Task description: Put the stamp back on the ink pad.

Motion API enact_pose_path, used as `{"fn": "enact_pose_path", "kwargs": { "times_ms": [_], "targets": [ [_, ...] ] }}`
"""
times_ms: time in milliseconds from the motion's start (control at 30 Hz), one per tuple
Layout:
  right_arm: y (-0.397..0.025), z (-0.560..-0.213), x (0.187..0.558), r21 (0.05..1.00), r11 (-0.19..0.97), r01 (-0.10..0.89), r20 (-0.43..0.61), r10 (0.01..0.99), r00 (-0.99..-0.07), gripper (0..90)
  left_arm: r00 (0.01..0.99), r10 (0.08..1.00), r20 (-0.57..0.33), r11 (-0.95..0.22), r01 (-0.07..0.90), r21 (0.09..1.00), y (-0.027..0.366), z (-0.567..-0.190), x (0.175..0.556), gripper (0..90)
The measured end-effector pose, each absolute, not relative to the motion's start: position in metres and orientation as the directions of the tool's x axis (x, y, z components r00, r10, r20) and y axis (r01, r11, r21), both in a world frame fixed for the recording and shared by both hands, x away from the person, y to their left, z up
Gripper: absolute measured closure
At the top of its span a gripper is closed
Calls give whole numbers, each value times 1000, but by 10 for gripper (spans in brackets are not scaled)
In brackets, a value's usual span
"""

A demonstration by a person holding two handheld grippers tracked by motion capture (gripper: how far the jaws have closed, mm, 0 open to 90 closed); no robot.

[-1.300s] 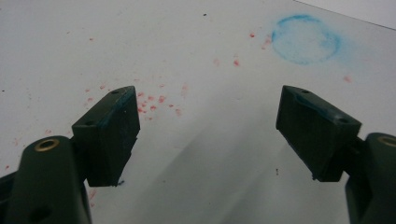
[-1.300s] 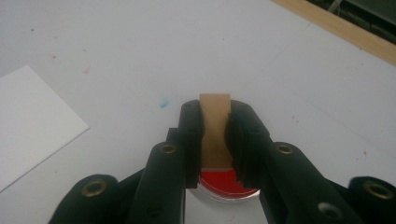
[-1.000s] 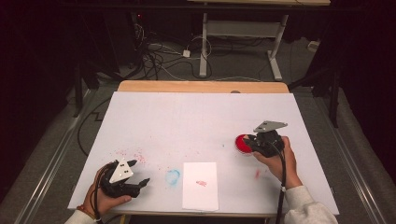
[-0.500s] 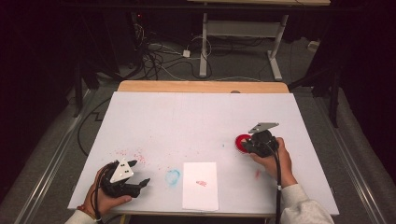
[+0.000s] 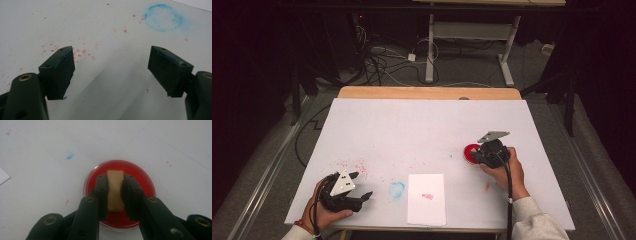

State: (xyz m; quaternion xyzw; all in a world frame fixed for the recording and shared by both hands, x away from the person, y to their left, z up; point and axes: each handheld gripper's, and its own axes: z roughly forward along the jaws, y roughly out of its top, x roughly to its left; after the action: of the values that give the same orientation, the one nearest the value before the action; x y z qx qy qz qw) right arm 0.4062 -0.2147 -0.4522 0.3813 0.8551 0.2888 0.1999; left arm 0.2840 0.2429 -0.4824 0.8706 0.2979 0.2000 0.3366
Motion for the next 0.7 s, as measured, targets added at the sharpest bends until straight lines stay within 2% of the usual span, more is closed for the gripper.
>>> {"fn": "enact_pose_path", "kwargs": {
  "times_ms": [333,700],
  "targets": [
    [-216,-453,406,654,530,540,-112,773,-624,753,743,652,149,-597,382,706,243,-482,284,208],
    [-214,-445,402,691,510,512,-124,782,-610,646,741,654,153,-597,380,707,243,-482,283,208]
  ]
}}
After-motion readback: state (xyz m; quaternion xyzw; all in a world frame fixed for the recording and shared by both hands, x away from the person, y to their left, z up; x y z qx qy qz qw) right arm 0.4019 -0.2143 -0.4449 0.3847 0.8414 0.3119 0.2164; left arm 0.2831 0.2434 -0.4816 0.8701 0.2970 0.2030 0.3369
